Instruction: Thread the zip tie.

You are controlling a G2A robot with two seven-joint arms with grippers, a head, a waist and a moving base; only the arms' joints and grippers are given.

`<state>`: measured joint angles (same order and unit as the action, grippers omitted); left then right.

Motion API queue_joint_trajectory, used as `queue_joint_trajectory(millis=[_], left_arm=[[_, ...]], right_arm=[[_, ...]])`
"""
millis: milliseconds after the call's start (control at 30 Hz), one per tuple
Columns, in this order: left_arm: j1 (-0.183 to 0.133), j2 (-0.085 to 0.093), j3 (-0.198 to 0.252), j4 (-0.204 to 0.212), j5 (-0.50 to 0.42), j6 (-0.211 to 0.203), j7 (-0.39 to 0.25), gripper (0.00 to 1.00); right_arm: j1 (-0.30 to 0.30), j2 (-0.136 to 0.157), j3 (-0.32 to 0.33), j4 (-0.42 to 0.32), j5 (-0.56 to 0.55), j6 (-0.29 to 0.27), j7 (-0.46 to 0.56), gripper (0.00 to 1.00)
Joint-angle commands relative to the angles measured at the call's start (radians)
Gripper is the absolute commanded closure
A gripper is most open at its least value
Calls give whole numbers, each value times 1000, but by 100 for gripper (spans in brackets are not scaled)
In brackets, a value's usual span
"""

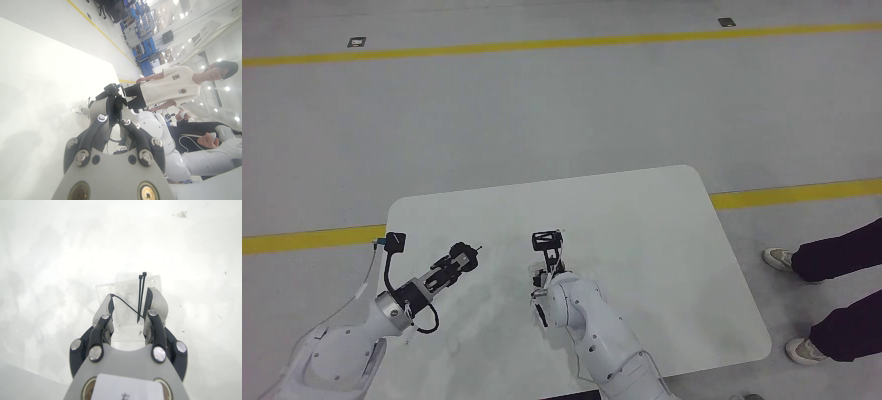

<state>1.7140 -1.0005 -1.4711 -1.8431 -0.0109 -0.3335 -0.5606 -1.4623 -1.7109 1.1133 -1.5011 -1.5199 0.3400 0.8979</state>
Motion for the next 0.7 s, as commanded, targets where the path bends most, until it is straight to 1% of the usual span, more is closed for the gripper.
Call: queue_joint_trajectory(millis=[0, 233, 500, 667], left_arm=[[0, 0, 0, 0, 0, 0, 0, 100], [0, 0, 0, 0, 0, 0, 0, 100], [0, 0, 0, 0, 0, 0, 0, 100], [0, 0, 0, 0, 0, 0, 0, 100]], right_arm=[[-7, 2, -2, -15, -3, 0, 3, 64], [-19, 7, -15, -38, -1, 0, -2, 63], [-5, 5, -31, -12, 4, 0, -14, 63], [2, 3, -27, 8, 4, 0, -19, 63]])
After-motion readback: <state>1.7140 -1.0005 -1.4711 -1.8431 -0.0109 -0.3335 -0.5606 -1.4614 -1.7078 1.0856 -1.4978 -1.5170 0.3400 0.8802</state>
